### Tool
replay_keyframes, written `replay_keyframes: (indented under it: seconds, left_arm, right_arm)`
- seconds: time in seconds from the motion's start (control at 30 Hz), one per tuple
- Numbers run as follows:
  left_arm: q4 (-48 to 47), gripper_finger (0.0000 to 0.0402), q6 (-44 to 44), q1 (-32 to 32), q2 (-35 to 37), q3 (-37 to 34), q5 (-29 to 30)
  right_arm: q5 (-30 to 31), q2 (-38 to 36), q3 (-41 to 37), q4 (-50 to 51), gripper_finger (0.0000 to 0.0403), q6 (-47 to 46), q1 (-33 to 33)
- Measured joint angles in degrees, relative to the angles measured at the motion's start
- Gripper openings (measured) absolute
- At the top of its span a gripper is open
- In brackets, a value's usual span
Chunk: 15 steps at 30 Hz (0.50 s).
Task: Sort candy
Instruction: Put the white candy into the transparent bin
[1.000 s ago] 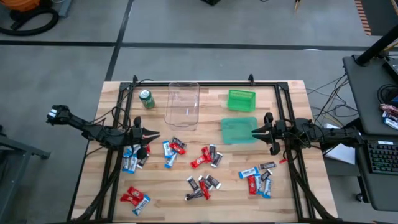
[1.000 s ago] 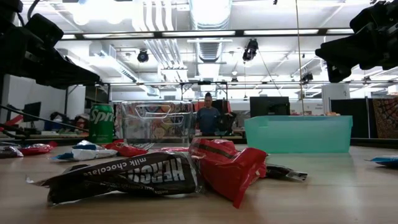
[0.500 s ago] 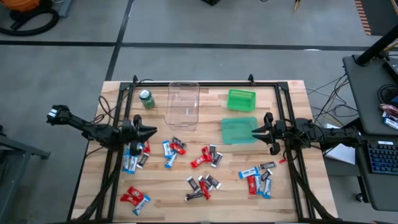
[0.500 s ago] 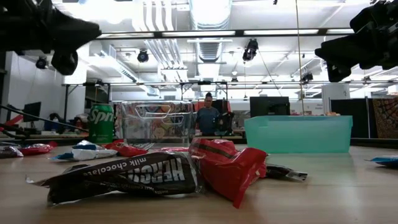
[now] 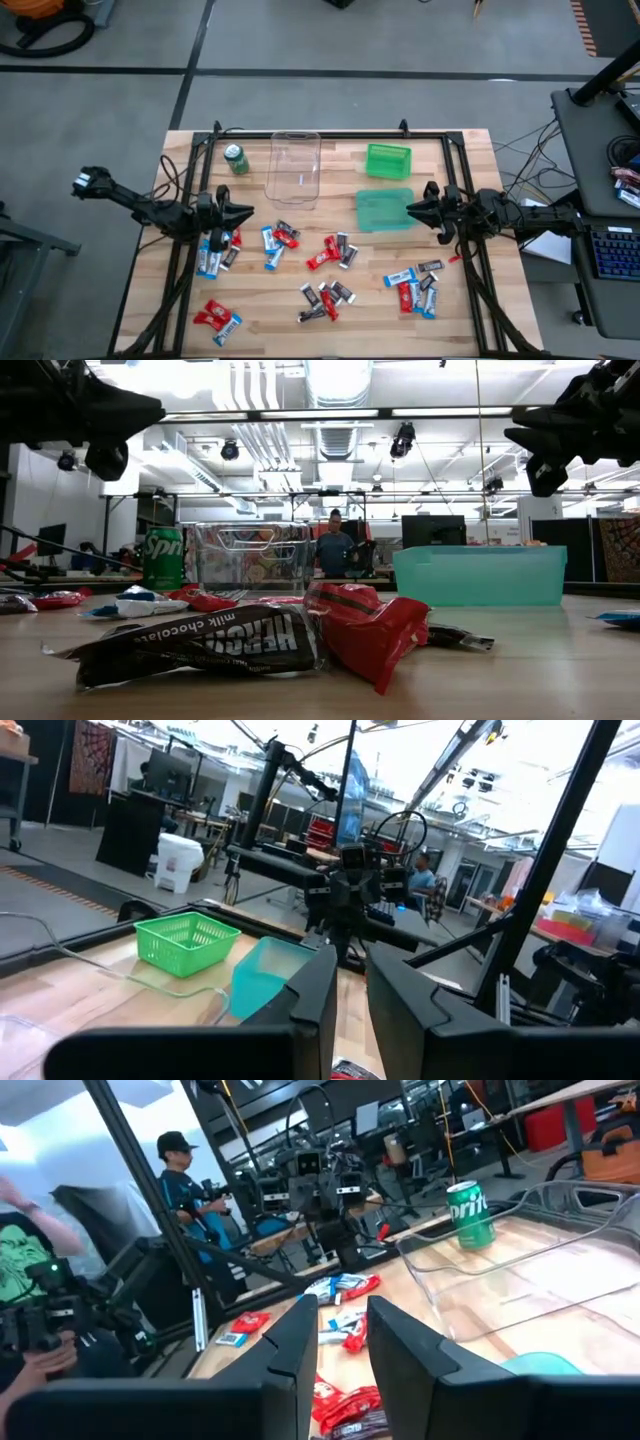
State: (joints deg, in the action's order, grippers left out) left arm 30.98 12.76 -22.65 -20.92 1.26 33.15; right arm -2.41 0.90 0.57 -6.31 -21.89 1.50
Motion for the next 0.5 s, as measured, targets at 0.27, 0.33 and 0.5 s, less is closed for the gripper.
replay_keyframes:
  seconds: [0.27,0.33,0.5]
  left_arm:
    - [0.95,0.0040,14.25,-0.19,-7.91,1.58,-1.14]
    - [0.13,0.0040,21.26,-0.82,-11.23,3.43,-1.19]
    - [-12.51,0.0040,35.43,-2.90,-20.01,12.45,-3.26]
  right_arm:
    - [-0.01,0.01,-0.02,-0.06,0.0086,-0.53,0.00]
    - [0.01,0.01,-0.02,-0.53,0.0082,-3.54,0.00]
    - [3.92,0.04,-0.02,-0.26,0.0072,-16.44,0.01]
